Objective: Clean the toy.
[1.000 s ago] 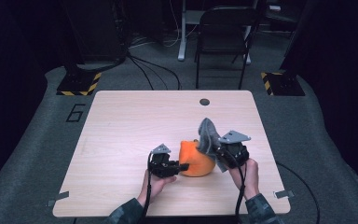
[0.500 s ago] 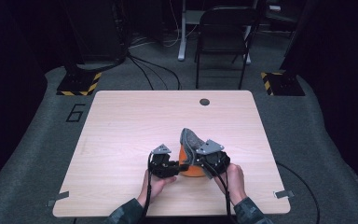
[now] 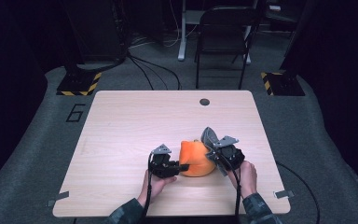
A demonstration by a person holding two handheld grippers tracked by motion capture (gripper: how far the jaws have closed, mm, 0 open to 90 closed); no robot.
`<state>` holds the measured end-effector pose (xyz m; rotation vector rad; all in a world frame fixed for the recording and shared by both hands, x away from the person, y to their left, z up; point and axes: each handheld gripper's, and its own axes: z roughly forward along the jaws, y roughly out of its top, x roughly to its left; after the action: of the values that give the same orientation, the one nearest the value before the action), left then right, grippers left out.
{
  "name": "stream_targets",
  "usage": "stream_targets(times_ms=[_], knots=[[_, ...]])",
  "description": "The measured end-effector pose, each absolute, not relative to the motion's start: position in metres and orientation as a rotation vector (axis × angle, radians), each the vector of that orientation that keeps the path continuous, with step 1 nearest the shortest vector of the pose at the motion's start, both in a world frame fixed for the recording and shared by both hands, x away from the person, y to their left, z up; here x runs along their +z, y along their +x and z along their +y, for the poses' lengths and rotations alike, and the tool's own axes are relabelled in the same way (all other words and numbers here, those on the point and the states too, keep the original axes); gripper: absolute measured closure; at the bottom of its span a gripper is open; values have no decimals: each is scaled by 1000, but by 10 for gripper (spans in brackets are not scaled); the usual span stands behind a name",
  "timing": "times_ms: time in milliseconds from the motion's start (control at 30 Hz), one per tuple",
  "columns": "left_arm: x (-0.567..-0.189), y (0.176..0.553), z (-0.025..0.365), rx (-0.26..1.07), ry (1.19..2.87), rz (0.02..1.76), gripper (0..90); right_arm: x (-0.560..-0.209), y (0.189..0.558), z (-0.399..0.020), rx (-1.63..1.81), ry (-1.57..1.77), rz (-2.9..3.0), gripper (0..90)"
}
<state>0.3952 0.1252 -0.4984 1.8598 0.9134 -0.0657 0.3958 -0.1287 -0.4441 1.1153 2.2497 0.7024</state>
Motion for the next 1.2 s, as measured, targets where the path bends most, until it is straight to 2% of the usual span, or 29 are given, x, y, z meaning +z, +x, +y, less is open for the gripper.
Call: stream_targets(times_ms=[433,600,733,833,933,1000,1200], knots=[[-498,395,125,-62,1859,915,715,-482,418,-143,529,1211,2341,767],[-498,395,126,-63,1858,919,714,-458,412,-149,613,1215,2271,767],[-498,395,126,-60,1860,917,714,-416,392,-147,783,1157,2196,767],[-498,395,126,-57,1861,916,714,-399,378,-135,898,1081,2180,767],[-498,395,126,-53,1865,913,711,-405,375,-118,857,1029,2237,768],[-498,394,125,-49,1878,918,703,-425,379,-106,757,1009,2283,771],[-500,396,124,-25,1886,900,662,-433,382,-106,740,991,2302,775]])
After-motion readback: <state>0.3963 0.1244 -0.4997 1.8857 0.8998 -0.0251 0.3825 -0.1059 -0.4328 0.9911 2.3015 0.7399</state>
